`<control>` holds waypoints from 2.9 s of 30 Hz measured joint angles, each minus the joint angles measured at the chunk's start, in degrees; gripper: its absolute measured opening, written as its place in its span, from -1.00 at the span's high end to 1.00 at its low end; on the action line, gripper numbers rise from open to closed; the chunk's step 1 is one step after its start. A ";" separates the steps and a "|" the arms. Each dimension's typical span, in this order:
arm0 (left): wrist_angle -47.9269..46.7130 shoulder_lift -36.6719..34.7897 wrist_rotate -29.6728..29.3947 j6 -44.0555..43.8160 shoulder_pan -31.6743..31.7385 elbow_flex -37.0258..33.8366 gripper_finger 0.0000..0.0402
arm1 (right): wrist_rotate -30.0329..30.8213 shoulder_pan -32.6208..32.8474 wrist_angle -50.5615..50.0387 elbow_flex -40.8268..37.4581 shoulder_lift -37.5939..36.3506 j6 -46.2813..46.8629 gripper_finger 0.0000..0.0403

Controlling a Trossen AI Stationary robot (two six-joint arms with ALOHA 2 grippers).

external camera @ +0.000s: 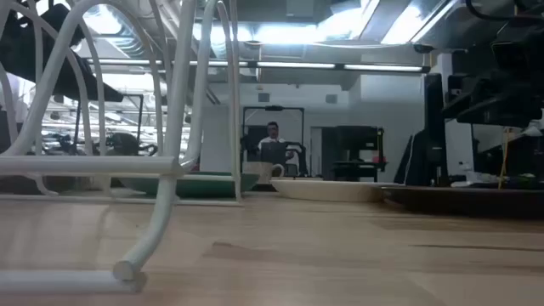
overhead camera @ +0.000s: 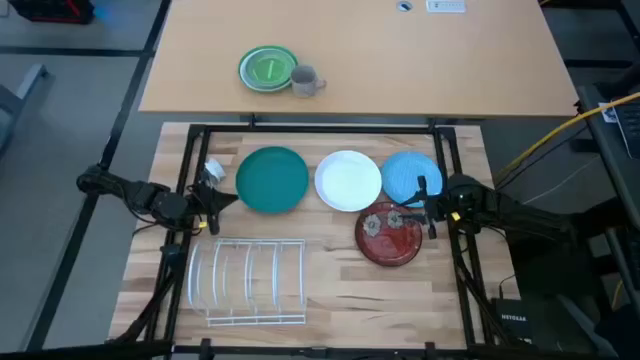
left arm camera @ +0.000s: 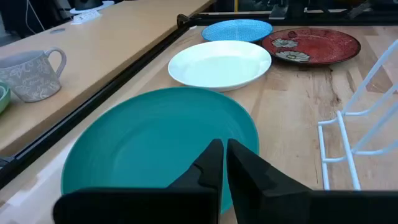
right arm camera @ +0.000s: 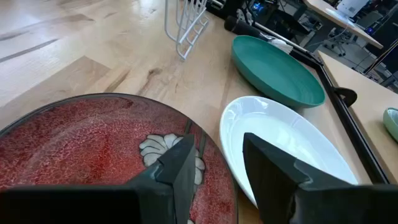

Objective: Sort dishes

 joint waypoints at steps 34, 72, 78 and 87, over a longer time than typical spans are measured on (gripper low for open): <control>-0.01 -0.01 0.00 -0.01 0.00 0.00 0.94 | 0.00 0.00 0.00 -0.02 0.00 0.00 0.30; -0.01 -0.01 0.01 0.00 0.00 0.00 0.94 | 2.08 0.00 15.12 -0.02 0.00 29.51 0.30; -0.01 0.00 0.01 0.00 0.00 0.00 0.94 | 0.64 1.34 19.66 -0.02 1.35 37.41 0.30; 0.00 0.00 0.02 0.00 0.00 0.00 0.94 | 0.87 2.66 28.37 1.32 7.41 38.90 0.30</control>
